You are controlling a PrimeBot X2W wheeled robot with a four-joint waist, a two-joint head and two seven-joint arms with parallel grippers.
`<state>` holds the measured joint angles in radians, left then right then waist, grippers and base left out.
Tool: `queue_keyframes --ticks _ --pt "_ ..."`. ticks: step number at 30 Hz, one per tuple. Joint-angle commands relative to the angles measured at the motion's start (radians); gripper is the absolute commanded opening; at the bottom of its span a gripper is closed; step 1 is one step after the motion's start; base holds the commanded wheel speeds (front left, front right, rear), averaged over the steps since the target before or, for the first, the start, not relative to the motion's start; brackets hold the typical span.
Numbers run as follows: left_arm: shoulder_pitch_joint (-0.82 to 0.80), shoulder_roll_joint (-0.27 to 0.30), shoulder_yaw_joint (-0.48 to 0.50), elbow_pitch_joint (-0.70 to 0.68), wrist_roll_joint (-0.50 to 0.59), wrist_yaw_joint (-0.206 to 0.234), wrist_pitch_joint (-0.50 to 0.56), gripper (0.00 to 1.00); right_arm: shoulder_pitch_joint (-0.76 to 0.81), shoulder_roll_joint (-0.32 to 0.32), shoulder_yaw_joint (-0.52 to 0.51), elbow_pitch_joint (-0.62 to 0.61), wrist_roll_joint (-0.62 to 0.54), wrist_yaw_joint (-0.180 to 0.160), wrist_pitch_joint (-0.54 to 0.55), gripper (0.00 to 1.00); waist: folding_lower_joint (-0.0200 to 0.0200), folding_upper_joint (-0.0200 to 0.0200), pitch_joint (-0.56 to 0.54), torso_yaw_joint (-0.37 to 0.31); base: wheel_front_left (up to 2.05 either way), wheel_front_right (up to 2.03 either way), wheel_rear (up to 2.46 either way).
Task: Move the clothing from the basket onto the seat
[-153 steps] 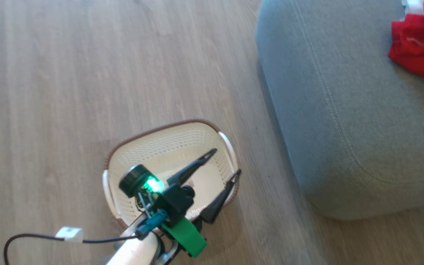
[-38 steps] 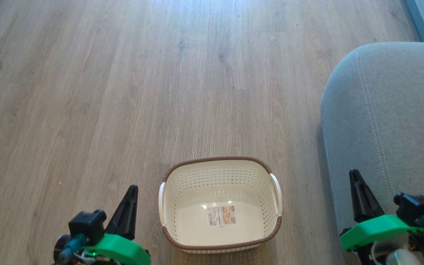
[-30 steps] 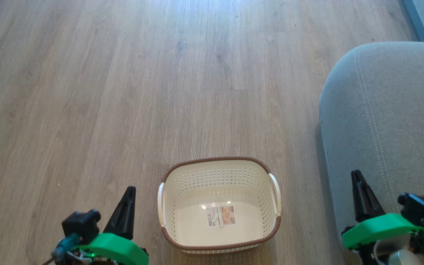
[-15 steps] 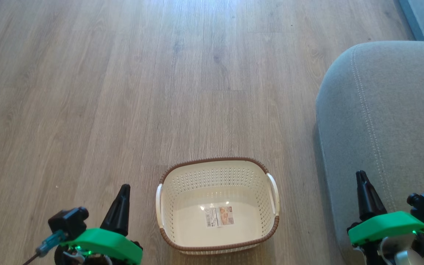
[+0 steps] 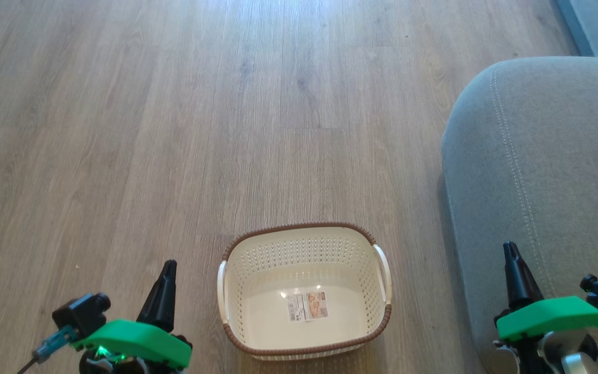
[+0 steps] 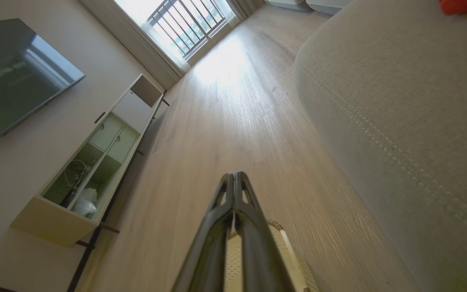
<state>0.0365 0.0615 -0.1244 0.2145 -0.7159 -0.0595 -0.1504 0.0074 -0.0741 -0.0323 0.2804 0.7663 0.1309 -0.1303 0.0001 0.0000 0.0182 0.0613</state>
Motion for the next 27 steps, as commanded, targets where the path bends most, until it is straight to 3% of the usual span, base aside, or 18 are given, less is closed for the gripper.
queue_keyframes --ticks 1,27 --pt "-0.06 0.012 0.027 -0.025 -0.028 -0.008 0.004 0.0 -0.055 -0.006 -0.003 -0.034 0.026 0.0 0.008 0.0 -0.0001 0.0 0.0 -0.001 0.0 0.0 0.0" --pt "-0.086 0.015 0.08 -0.008 -0.323 -0.028 0.076 0.0 -0.075 0.004 -0.028 -0.035 0.293 0.0 0.085 0.0 -0.0001 0.0 -0.005 -0.021 0.0 0.0 0.0"
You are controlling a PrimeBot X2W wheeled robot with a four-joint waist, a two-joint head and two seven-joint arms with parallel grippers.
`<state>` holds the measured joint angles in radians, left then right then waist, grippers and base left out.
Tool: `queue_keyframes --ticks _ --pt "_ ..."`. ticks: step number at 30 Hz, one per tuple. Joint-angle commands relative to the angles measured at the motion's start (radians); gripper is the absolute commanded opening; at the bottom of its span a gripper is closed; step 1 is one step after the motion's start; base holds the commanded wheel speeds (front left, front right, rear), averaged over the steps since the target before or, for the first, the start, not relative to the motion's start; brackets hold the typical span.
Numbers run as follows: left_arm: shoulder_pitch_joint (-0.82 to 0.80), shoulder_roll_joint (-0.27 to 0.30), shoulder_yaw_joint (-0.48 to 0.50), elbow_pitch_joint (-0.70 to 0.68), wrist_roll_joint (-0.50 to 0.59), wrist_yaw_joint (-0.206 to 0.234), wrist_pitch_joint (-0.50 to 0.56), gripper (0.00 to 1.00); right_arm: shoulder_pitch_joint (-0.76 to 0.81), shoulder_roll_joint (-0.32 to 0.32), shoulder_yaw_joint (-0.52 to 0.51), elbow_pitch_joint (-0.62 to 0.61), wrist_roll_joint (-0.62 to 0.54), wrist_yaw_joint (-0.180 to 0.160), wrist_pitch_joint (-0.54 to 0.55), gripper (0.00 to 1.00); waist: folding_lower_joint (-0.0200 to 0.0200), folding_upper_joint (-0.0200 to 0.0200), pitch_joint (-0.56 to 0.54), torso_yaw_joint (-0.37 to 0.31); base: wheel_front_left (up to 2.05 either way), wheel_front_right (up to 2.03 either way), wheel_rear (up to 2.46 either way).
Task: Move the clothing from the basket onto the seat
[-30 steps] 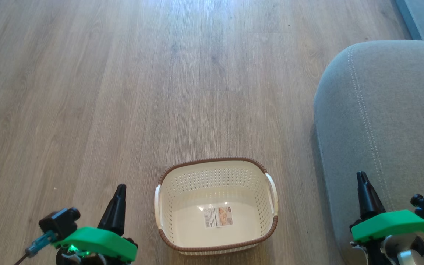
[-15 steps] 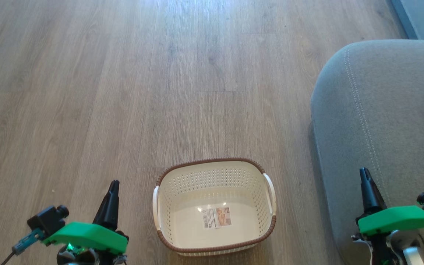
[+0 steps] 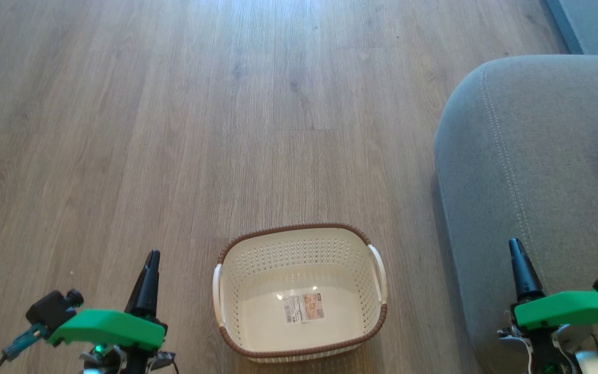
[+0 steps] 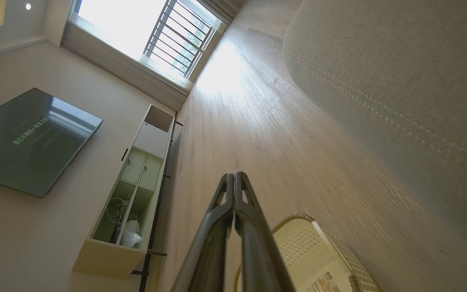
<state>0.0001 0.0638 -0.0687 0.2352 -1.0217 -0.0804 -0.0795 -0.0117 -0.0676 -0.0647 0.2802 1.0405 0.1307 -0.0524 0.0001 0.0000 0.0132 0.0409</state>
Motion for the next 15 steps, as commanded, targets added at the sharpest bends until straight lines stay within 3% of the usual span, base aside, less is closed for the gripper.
queue_keyframes --ticks 1,15 --pt "-0.051 0.013 0.027 -0.028 -0.029 -0.008 0.008 0.0 -0.056 -0.003 0.003 -0.035 0.029 0.0 0.01 0.0 -0.0001 0.0 0.0 -0.001 0.0 0.0 0.0" --pt "-0.065 0.014 0.058 -0.018 -0.186 -0.019 0.049 0.0 -0.067 0.002 -0.011 -0.035 0.172 0.0 0.051 0.0 -0.0001 0.0 -0.003 -0.012 0.0 0.0 0.0"
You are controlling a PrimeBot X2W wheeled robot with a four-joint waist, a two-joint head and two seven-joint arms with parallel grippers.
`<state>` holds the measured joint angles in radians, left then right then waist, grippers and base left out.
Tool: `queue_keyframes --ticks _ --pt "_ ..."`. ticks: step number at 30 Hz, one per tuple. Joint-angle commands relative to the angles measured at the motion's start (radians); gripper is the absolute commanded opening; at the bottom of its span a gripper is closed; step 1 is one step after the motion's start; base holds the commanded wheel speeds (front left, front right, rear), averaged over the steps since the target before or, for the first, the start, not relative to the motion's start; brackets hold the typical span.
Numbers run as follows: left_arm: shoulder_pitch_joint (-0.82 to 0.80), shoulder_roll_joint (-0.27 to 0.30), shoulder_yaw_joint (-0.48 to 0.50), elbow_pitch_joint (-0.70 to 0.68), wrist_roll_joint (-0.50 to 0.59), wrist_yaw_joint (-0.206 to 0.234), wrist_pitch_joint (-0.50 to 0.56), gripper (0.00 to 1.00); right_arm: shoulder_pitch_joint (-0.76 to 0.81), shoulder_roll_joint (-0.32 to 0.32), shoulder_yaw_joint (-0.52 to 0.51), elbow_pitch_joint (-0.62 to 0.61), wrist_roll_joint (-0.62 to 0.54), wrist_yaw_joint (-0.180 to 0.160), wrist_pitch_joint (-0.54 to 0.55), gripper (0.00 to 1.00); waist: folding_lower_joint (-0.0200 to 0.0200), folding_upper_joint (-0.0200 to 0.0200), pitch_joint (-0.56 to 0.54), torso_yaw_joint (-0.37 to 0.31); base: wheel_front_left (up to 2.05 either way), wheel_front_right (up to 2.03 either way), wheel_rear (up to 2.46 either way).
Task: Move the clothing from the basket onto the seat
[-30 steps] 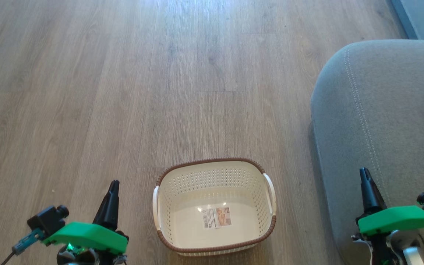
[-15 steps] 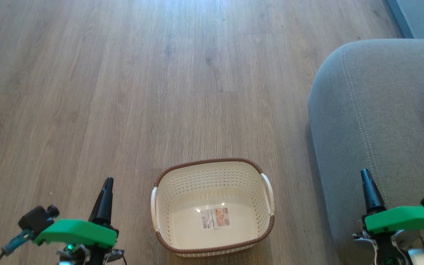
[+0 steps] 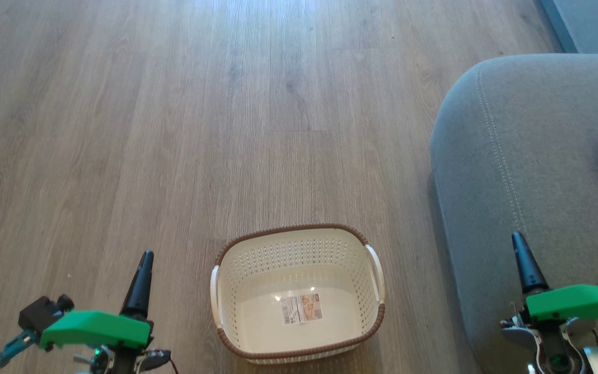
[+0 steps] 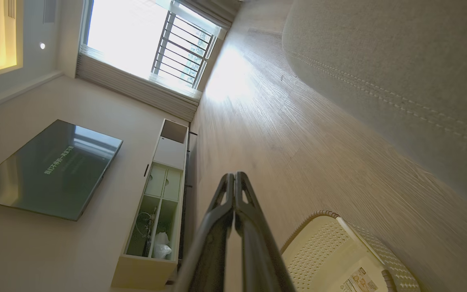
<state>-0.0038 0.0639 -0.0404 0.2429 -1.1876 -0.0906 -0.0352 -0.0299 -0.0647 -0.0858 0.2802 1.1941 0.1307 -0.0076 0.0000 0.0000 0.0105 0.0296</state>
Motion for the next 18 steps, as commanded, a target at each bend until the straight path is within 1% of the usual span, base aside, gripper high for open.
queue_keyframes --ticks 1,18 --pt "-0.062 0.013 0.031 -0.025 -0.031 -0.01 0.007 0.0 -0.049 0.0 0.009 -0.035 0.029 0.0 0.009 0.0 0.0 0.0 0.0 -0.001 0.0 0.0 0.0" --pt "-0.079 0.013 0.068 -0.014 -0.209 -0.023 0.055 0.0 -0.062 0.006 -0.006 -0.035 0.192 0.0 0.057 0.0 0.0 0.0 -0.003 -0.013 0.0 0.0 0.0"
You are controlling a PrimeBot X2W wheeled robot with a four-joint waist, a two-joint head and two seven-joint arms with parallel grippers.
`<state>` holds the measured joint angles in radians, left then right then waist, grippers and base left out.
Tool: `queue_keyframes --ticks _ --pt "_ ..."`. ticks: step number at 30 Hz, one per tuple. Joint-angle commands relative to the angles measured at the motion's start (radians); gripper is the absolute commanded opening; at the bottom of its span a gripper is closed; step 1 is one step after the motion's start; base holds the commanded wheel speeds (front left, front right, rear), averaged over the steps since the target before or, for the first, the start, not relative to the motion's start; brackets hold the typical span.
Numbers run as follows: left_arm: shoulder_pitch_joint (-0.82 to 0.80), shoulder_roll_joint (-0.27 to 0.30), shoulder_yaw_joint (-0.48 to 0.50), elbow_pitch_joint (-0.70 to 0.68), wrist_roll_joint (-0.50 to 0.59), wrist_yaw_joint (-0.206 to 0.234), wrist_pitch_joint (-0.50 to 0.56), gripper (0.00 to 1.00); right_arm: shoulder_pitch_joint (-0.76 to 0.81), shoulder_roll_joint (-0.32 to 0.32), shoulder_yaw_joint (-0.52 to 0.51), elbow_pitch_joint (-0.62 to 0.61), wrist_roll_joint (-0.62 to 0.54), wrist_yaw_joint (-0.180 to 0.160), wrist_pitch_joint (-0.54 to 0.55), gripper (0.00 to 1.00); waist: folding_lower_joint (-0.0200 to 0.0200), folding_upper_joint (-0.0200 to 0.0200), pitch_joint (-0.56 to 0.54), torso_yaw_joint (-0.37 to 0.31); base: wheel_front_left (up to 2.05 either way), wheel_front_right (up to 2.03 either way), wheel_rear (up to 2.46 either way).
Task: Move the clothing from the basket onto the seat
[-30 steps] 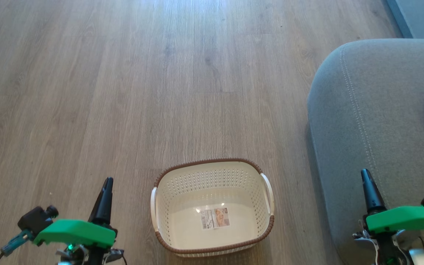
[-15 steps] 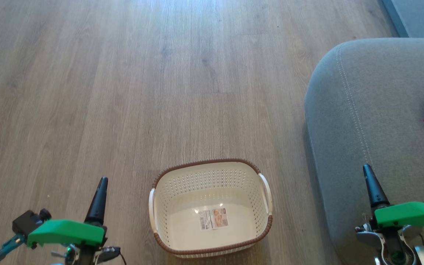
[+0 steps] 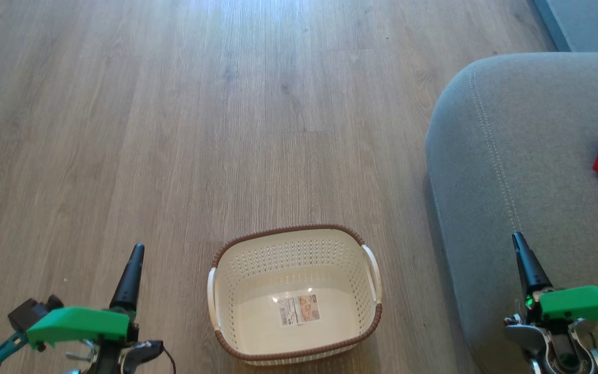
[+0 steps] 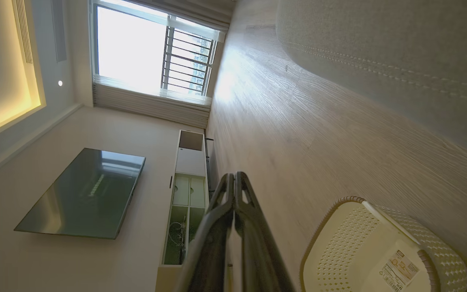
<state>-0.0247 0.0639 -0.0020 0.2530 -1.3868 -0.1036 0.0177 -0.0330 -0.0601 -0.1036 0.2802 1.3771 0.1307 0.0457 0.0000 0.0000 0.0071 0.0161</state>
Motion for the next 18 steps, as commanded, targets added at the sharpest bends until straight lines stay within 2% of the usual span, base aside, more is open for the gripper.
queue_keyframes --ticks 1,18 --pt "-0.059 0.013 0.032 -0.024 -0.021 -0.01 0.005 0.0 -0.059 0.001 0.01 -0.035 0.019 0.0 0.006 0.0 0.0 0.0 0.0 0.0 0.0 0.0 0.0" --pt "-0.077 0.011 0.073 -0.012 -0.209 -0.024 0.057 0.0 -0.072 0.008 -0.006 -0.035 0.193 0.0 0.056 0.0 0.0 0.0 -0.003 -0.013 0.0 0.0 0.0"
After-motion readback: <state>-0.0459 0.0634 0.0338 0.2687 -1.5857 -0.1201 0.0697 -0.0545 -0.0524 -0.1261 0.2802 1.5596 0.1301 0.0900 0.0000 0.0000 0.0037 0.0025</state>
